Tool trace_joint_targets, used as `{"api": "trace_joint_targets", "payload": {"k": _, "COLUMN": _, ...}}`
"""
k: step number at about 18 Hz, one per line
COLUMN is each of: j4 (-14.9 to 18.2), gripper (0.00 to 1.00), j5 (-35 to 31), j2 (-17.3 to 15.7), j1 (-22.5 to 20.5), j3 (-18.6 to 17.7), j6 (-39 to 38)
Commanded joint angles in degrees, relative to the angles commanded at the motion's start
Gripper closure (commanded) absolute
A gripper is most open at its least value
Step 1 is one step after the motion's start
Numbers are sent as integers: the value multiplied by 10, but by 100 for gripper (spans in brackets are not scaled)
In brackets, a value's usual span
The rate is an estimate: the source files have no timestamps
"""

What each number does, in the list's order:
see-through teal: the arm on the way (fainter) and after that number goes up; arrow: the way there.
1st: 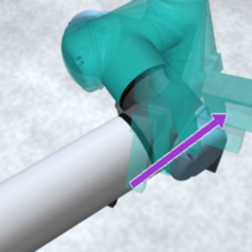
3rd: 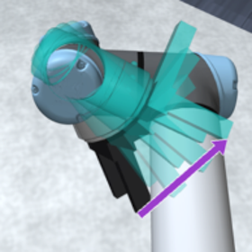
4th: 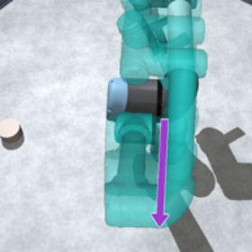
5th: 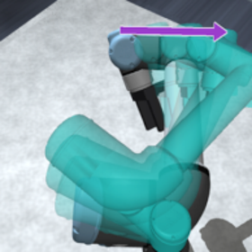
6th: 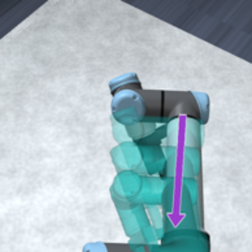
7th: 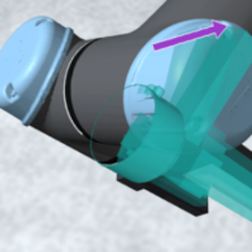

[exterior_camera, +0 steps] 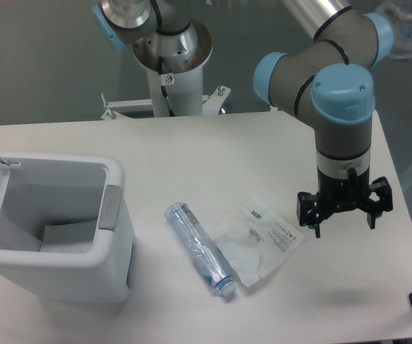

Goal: Open the trash can

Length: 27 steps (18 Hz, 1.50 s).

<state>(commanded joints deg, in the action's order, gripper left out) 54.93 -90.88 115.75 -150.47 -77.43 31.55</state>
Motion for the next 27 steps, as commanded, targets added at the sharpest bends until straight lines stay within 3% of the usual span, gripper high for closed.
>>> {"api": "trace_joint_targets", "payload": {"k": 9, "j4": -1, "gripper": 0, "j5": 1, "j2": 1, "j1": -2, "j3": 4, "j6": 1}}
{"api": "trace_joint_targets", "payload": {"k": 17, "j4": -3, "gripper": 0, "j5": 3, "j2": -1, "j1": -29, "j3": 14, "j6": 11}}
{"api": "trace_joint_targets", "payload": {"k": 27, "j4": 0, "gripper": 0, "j5": 4, "j2": -14, "j1": -67, "j3": 9, "j6": 97}}
